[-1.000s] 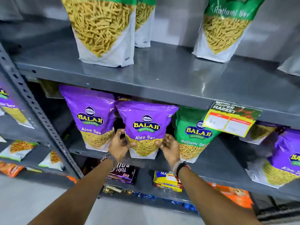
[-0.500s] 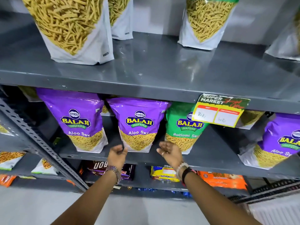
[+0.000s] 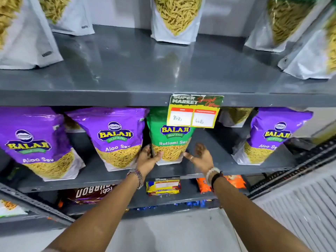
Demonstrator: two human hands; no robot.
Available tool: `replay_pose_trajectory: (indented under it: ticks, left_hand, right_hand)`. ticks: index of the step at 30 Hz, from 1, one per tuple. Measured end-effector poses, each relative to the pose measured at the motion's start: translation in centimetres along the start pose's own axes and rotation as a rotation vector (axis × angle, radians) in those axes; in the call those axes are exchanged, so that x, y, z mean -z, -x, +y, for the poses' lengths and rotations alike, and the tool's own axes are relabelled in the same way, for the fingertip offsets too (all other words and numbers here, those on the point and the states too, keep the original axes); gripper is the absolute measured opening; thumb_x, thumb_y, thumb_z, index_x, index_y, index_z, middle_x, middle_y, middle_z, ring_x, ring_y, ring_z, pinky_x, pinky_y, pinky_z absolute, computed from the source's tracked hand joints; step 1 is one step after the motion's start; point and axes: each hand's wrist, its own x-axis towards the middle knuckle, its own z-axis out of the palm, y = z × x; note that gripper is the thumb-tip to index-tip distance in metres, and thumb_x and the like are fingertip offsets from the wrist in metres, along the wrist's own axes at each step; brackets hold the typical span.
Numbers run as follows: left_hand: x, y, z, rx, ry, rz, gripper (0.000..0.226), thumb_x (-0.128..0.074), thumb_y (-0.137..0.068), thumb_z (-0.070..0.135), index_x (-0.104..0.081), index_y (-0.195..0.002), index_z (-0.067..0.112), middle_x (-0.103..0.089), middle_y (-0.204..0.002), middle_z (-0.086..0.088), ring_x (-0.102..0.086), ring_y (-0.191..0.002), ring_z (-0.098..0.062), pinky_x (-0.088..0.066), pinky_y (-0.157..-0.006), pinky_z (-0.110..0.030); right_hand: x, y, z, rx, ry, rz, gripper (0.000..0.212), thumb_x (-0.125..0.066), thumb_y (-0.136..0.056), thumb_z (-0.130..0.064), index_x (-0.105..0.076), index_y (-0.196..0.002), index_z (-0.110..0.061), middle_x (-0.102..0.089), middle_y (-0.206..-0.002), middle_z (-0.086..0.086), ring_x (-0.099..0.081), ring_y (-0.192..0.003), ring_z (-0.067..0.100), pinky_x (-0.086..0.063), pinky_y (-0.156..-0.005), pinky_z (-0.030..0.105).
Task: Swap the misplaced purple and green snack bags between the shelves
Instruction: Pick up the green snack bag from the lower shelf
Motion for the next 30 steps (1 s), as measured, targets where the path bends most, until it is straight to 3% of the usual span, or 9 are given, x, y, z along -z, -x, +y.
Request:
replay_pose_trajectory:
  ticks: [2, 4, 9, 13, 16, 21, 26, 28, 30]
  left_hand:
    - [-0.5, -0.2, 0.8, -0.022, -0.034, -0.020, 0.048, -0.068, -0.078, 0.012, -0.047, -0.121, 0.004, -0.060, -0.116, -0.003, -0.054, -0.108, -0.016, -0.043, -0.082, -0.014]
    - [-0.6, -0.6, 1.3, -0.023, -0.052, -0.042, 0.056, -0.070, -0.076, 0.014, -0.043, -0.125, 0.008, -0.058, -0.119, 0.003, -0.050, -0.107, -0.010, -0.035, -0.091, -0.022]
    - [-0.6, -1.2, 1.1, -0.010, -0.107, 0.000, 0.065, -0.076, -0.069, 0.016, -0.046, -0.126, 0.010, -0.058, -0.125, -0.006, -0.050, -0.111, -0.014, -0.035, -0.095, -0.027]
    - [-0.3, 0.5, 0.9, 0.007, -0.153, 0.028, 0.063, -0.080, -0.064, 0.019, -0.052, -0.119, 0.008, -0.059, -0.125, -0.010, -0.050, -0.119, -0.023, -0.039, -0.104, -0.037]
    - [-0.5, 2.9, 0.5, 0.024, -0.162, 0.034, 0.056, -0.078, -0.065, 0.012, -0.054, -0.115, 0.005, -0.060, -0.121, -0.012, -0.051, -0.113, -0.020, -0.039, -0.096, -0.030]
    - [-1.7, 7.5, -0.2, -0.003, -0.162, 0.004, 0.056, -0.077, -0.066, 0.007, -0.054, -0.117, 0.003, -0.061, -0.116, -0.012, -0.053, -0.109, -0.020, -0.043, -0.095, -0.031]
    - [-3.1, 11.8, 0.4, -0.038, -0.220, -0.029, 0.069, -0.084, -0.055, 0.025, -0.056, -0.115, 0.008, -0.065, -0.115, -0.010, -0.058, -0.110, -0.023, -0.047, -0.096, -0.038]
    - [-3.6, 13.2, 1.2, -0.079, -0.198, -0.030, 0.078, -0.087, -0.042, 0.040, -0.058, -0.109, 0.013, -0.068, -0.112, -0.010, -0.060, -0.110, -0.025, -0.048, -0.098, -0.043]
    - [-4.3, 15.0, 2.9, -0.142, -0.164, -0.047, 0.077, -0.086, -0.036, 0.047, -0.059, -0.103, 0.019, -0.068, -0.108, -0.007, -0.061, -0.107, -0.023, -0.050, -0.095, -0.040]
  right_hand:
    - [0.0, -0.9, -0.9, 0.031, -0.026, -0.084, 0.087, -0.077, -0.068, -0.016, -0.027, -0.138, -0.006, -0.033, -0.148, 0.010, -0.031, -0.138, 0.026, -0.029, -0.114, 0.041]
    - [-0.2, -1.6, -1.7, 0.073, -0.057, -0.138, 0.091, -0.078, -0.067, -0.015, -0.025, -0.140, -0.008, -0.031, -0.151, 0.010, -0.029, -0.140, 0.024, -0.027, -0.115, 0.045]
    - [-0.1, -1.3, -2.0, 0.130, -0.075, -0.206, 0.045, -0.074, -0.070, -0.006, -0.049, -0.105, -0.015, -0.059, -0.125, 0.018, -0.056, -0.107, 0.024, -0.047, -0.098, 0.049]
    - [0.3, -0.3, -0.4, 0.124, -0.069, -0.127, 0.040, -0.082, -0.061, -0.017, -0.058, -0.092, -0.021, -0.070, -0.107, 0.012, -0.066, -0.099, 0.025, -0.053, -0.090, 0.050]
    - [1.2, 1.4, 1.0, 0.125, -0.061, -0.130, 0.040, -0.082, -0.061, -0.014, -0.064, -0.096, -0.009, -0.073, -0.102, 0.011, -0.068, -0.096, 0.024, -0.055, -0.088, 0.045]
    - [3.1, 5.3, 3.9, 0.149, -0.083, -0.100, 0.030, -0.084, -0.058, -0.020, -0.069, -0.084, -0.019, -0.076, -0.090, 0.005, -0.070, -0.089, 0.021, -0.056, -0.084, 0.047]
    - [6.6, 10.6, 3.5, 0.222, -0.193, -0.072, 0.027, -0.083, -0.058, -0.015, -0.069, -0.081, -0.013, -0.075, -0.081, 0.001, -0.069, -0.080, 0.017, -0.057, -0.074, 0.034]
    - [8.2, 12.4, 2.6, 0.273, -0.239, -0.045, 0.022, -0.083, -0.058, -0.015, -0.068, -0.073, -0.018, -0.074, -0.072, -0.008, -0.067, -0.069, 0.005, -0.053, -0.066, 0.021]
    - [9.9, 14.0, 1.1, 0.341, -0.294, -0.034, 0.023, -0.082, -0.059, -0.010, -0.066, -0.071, -0.021, -0.069, -0.060, -0.018, -0.061, -0.059, -0.008, -0.046, -0.058, 0.008]
